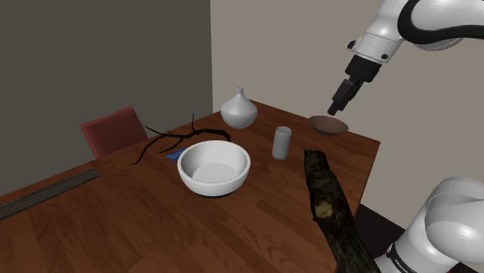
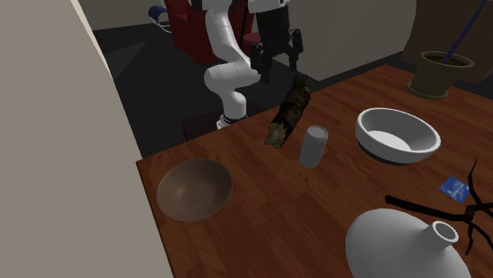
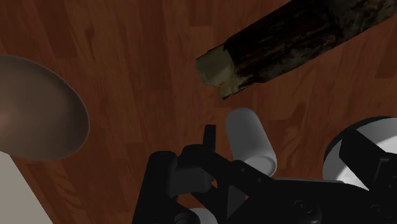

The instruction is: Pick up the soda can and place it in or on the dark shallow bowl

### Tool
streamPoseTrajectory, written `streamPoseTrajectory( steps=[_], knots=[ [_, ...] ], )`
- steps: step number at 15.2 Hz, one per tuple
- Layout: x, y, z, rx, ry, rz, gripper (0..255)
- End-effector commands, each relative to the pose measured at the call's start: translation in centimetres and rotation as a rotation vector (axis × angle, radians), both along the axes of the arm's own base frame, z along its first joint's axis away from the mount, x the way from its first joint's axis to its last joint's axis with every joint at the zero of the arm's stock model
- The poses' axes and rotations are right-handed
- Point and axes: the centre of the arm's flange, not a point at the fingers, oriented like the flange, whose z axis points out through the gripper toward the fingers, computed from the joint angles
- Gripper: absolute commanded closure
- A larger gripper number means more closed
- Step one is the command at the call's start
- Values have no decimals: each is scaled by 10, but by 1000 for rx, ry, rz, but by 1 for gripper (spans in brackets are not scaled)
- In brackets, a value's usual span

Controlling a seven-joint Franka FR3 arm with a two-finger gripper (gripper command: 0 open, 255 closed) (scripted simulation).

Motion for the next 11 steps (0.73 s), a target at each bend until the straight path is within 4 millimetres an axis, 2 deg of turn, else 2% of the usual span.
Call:
streamPoseTrajectory(
  steps=[1,11],
  knots=[
    [0,0,0,0,0,0,0],
    [103,45,-78,-49,32,-53,0]
  ],
)
